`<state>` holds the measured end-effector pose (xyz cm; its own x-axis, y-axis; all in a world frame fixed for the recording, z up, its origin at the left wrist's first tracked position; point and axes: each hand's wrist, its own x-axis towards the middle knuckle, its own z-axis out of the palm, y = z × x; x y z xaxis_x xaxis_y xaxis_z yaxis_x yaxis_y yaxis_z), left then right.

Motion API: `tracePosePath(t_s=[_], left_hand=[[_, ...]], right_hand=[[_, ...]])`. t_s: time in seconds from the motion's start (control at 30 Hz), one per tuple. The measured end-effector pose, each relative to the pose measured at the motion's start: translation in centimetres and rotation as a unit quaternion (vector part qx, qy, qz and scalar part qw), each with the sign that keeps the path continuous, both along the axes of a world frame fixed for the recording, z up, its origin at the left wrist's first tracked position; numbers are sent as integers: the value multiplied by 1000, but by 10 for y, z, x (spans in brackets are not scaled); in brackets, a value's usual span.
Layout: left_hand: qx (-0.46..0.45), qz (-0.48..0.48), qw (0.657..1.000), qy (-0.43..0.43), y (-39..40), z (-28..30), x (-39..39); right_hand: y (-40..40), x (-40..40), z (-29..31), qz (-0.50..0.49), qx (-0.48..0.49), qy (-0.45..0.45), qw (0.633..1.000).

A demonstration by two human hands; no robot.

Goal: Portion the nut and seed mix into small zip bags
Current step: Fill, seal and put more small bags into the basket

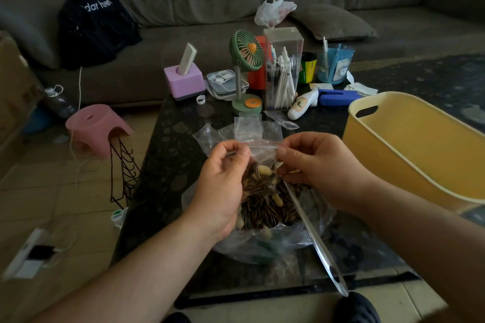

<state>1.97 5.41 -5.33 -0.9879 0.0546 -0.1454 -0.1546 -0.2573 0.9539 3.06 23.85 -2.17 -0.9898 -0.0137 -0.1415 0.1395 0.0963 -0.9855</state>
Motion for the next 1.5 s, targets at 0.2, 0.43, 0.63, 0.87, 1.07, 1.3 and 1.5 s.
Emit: tracePosePath(t_s=[0.2, 0.43, 0.63, 0.87, 1.07, 1.3, 1.5], left_hand=[[20, -1, 1000, -4, -1, 5, 0], [26, -30, 999, -30, -4, 7, 1], [21, -26, 999, -42, -3, 9, 3], [-1, 1, 1000, -17, 0, 6, 2], [-22, -10, 1000, -6, 1, 5, 2], [-40, -7, 999, -21, 0, 0, 1], [-41, -4, 999, -22, 1, -1, 1]], right_hand=[[1, -3, -2, -20, 22, 24, 999], [2, -2, -2, -10, 69, 37, 997], [0, -1, -4, -8, 67, 51, 996], [0, -1, -3, -24, 72, 61, 995], [-1, -2, -2, -2, 90, 59, 994], [-4, 1, -2, 20, 113, 69, 991], [-6, 1, -4, 9, 134, 82, 988]])
